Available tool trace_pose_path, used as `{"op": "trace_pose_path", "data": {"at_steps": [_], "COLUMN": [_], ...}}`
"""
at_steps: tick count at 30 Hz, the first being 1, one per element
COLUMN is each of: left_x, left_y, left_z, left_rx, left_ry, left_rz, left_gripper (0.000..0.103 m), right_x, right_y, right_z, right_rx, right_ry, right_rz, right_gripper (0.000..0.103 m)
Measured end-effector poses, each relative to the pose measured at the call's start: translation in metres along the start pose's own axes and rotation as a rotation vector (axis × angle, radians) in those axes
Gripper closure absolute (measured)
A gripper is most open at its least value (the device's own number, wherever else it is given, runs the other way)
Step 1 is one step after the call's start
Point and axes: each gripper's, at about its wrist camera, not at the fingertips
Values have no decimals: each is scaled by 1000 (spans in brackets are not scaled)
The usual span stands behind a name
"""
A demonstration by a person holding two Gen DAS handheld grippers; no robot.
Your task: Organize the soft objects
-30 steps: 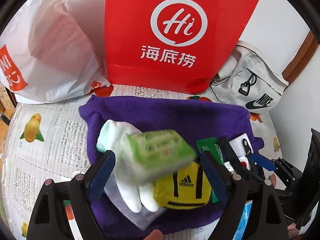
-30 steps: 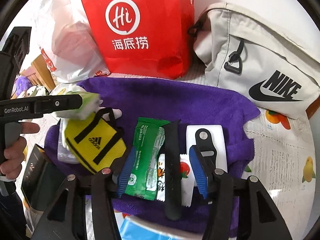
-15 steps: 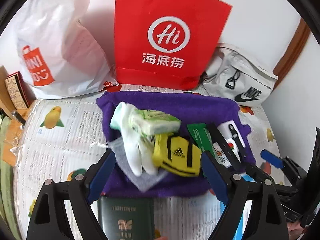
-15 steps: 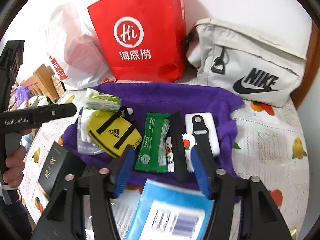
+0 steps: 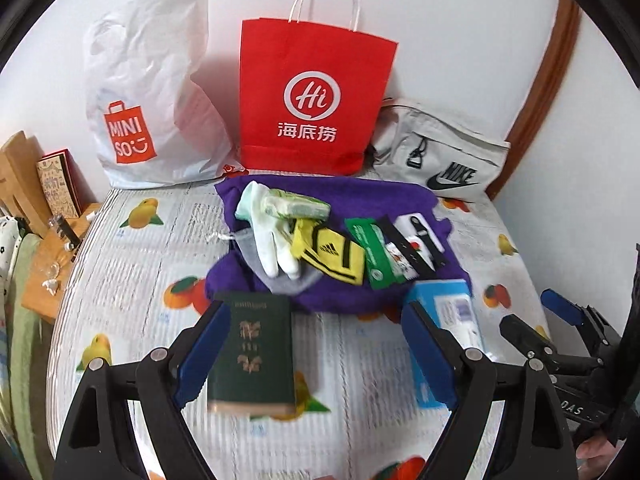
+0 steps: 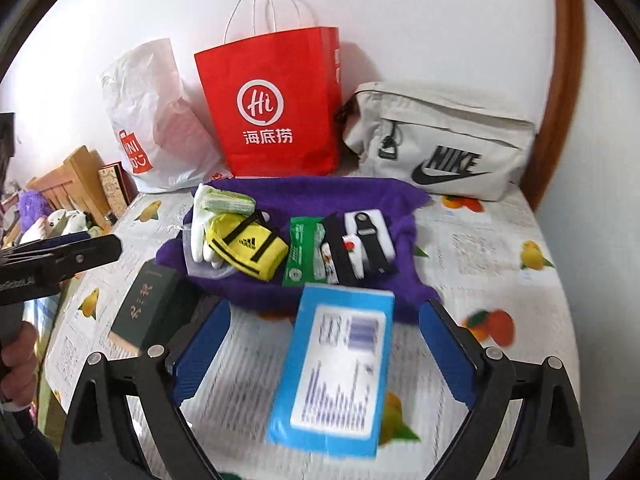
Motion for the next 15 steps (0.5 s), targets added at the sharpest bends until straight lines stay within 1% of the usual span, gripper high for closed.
{"op": "trace_pose_path", "data": {"at_steps": [2, 3, 7, 11, 15], "left_x": [1, 2, 6, 6, 8], "left_y": [-8, -11, -30, -50, -70], "left_z": [11, 17, 44, 67, 83], "left_rx": [10, 17, 56, 84, 105], "left_ry": [-2, 2, 35, 28, 49], "left_rz": [0, 0, -16, -7, -14], "left_gripper": [11, 10, 10, 10, 10], "right_x": [-2, -4, -9, -16, -22], "right_y": [-6, -11, -25, -38, -51], "right_z": [11, 20, 45, 72, 93], "right_rx": [-1, 0, 19, 60, 82], "right_ry": [-4, -3, 1, -17, -21], "right_rz": [-1, -1, -19, -24, -19], "right_gripper": [8, 8, 8, 8, 8]}}
Point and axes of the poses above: each gripper's, at about its wrist camera, not at the fingertips, and z roughly against the way its jaws point, x to its right, y to its top, and after that the axes turned 4 degrees about x, right-handed
